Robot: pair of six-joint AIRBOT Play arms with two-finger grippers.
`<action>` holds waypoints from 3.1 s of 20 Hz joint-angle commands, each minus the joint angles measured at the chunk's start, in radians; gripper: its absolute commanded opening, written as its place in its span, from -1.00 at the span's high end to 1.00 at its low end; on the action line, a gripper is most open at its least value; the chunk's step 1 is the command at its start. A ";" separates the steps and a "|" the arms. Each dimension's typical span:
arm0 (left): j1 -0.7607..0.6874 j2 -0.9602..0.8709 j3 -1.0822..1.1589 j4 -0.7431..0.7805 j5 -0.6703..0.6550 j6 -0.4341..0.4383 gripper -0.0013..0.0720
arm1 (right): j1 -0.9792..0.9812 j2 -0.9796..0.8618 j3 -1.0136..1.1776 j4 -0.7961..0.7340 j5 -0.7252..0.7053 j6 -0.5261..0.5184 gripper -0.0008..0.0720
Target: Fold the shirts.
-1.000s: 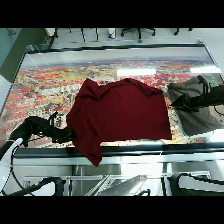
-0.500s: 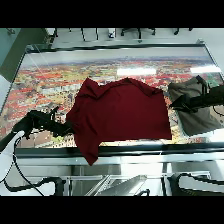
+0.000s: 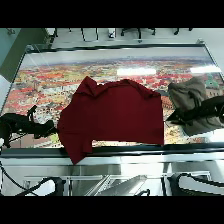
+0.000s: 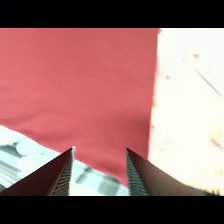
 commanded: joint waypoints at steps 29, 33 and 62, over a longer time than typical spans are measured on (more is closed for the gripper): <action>0.157 0.634 1.191 -0.275 -0.269 -0.069 0.92 | 0.079 0.780 0.927 0.257 0.341 -0.015 0.91; 0.100 0.562 1.264 -0.172 -0.104 -0.113 0.92 | 0.080 0.742 0.930 0.209 0.256 0.038 0.91; -0.417 -0.587 1.165 0.355 0.124 -0.435 0.92 | 0.211 -0.441 0.646 0.070 0.377 -0.010 0.91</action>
